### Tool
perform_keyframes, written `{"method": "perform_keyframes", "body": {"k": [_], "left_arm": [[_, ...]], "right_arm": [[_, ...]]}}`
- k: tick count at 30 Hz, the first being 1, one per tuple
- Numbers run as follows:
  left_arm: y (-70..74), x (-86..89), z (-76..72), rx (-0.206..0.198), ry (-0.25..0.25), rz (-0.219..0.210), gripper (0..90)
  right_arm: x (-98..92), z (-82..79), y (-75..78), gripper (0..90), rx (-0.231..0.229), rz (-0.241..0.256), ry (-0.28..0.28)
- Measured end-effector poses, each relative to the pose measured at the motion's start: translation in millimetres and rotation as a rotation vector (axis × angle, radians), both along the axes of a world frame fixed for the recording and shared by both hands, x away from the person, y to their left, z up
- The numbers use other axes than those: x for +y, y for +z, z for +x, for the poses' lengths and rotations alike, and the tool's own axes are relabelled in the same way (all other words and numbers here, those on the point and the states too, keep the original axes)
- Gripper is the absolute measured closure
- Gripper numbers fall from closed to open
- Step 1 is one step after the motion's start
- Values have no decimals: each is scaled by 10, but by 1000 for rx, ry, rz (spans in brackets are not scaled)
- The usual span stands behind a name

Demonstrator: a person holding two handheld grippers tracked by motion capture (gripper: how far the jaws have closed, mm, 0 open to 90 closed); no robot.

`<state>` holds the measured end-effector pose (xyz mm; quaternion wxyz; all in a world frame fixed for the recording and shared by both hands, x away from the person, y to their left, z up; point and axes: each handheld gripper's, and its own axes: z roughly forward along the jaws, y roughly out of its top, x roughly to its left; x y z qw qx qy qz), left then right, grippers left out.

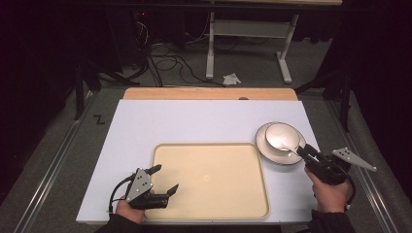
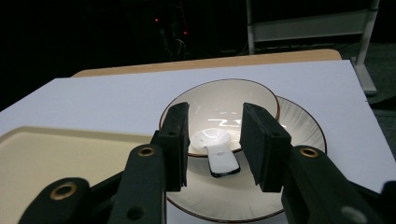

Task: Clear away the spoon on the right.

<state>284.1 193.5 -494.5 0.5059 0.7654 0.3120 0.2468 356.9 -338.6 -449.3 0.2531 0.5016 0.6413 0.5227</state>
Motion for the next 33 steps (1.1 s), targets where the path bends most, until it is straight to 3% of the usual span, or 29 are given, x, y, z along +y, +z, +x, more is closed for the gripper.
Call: {"method": "perform_keyframes", "body": {"k": [5, 17, 18, 21, 22, 33], "left_arm": [[-1, -1, -2, 2, -5, -1, 159], [-7, -12, 2, 6, -11, 3, 159], [-8, -14, 3, 6, -13, 5, 159], [-8, -15, 4, 7, -14, 7, 159], [-8, -14, 3, 7, -14, 7, 159], [-6, -14, -1, 6, -13, 4, 159]], "right_arm": [[-11, 33, -35, 526, 27, 43, -25], [-25, 145, -174, 524, 128, 148, -52], [-23, 166, -191, 545, 148, 180, -58], [-28, 185, -206, 564, 164, 206, -61], [-27, 201, -221, 579, 192, 241, -66], [-55, 206, -261, 705, 227, 262, -59]]}}
